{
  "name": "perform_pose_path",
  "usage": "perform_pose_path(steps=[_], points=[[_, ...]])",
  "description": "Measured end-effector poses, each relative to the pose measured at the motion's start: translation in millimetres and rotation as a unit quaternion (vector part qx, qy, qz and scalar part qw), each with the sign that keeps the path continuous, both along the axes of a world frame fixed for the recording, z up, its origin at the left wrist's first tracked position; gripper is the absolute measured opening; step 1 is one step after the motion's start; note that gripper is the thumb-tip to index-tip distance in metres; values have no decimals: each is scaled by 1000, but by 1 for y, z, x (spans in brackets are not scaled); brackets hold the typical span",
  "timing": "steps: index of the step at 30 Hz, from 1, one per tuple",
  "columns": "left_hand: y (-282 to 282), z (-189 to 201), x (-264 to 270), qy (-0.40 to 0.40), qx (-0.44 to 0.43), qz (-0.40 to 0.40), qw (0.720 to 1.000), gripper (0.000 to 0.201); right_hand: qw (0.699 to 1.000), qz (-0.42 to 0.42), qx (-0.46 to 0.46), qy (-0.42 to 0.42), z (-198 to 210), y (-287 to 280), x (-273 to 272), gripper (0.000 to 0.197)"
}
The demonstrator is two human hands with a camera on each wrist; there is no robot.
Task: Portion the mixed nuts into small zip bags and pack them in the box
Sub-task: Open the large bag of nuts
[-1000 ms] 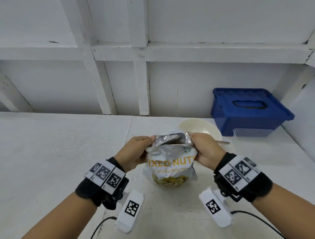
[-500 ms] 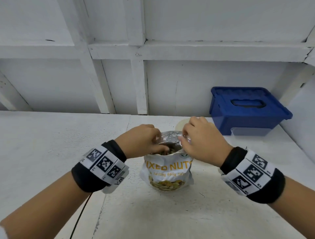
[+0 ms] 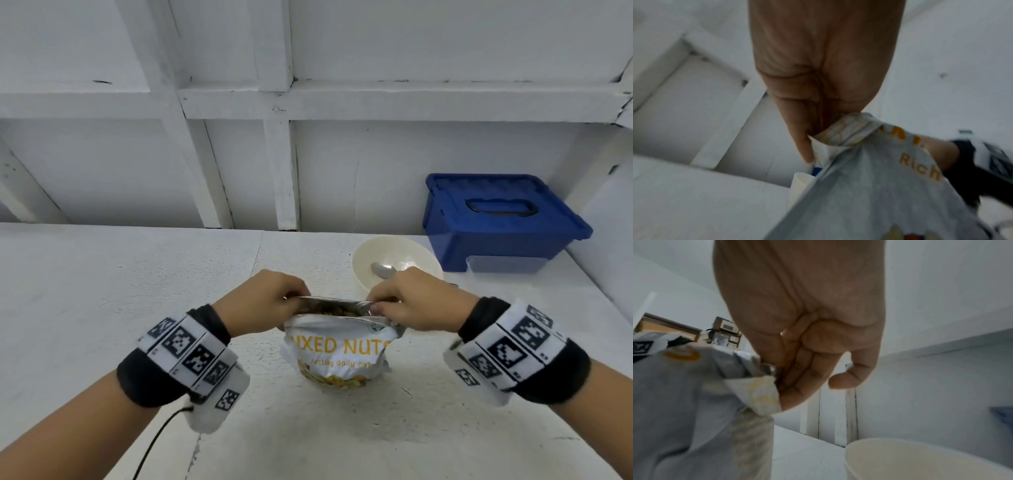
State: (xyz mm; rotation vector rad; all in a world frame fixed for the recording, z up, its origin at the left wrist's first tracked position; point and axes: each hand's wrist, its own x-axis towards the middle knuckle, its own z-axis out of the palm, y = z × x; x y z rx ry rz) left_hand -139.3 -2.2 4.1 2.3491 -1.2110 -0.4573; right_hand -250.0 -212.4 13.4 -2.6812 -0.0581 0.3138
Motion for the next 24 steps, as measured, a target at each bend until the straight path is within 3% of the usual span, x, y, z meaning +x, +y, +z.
perform_pose_path(steps=[7, 12, 13, 15, 17, 19, 22, 24], points=[[4, -15, 9, 134, -66, 29, 988, 17, 979, -89, 171, -72, -26, -4, -9, 17], [3, -5, 13, 130, -78, 17, 988, 9, 982, -103, 150, -58, -19, -9, -10, 23], [6, -1, 15, 125, -90, 8, 988, 19, 981, -102, 153, -55, -13, -11, -12, 26], [14, 6, 19, 94, -87, -46, 991, 46, 991, -51, 121, -32, 0, -13, -18, 39], [20, 8, 17, 19, -21, -119, 992, 61, 999, 14, 51, -14, 4, -14, -23, 50], [19, 5, 14, -66, 25, -158, 985, 73, 998, 34, -8, -43, -1, -13, -24, 43], [15, -5, 10, -136, -33, -163, 977, 55, 990, 29, 6, -135, -13, -8, -22, 17], [11, -12, 4, -185, -76, -164, 966, 36, 981, 14, 23, -191, -22, -2, -23, 15]])
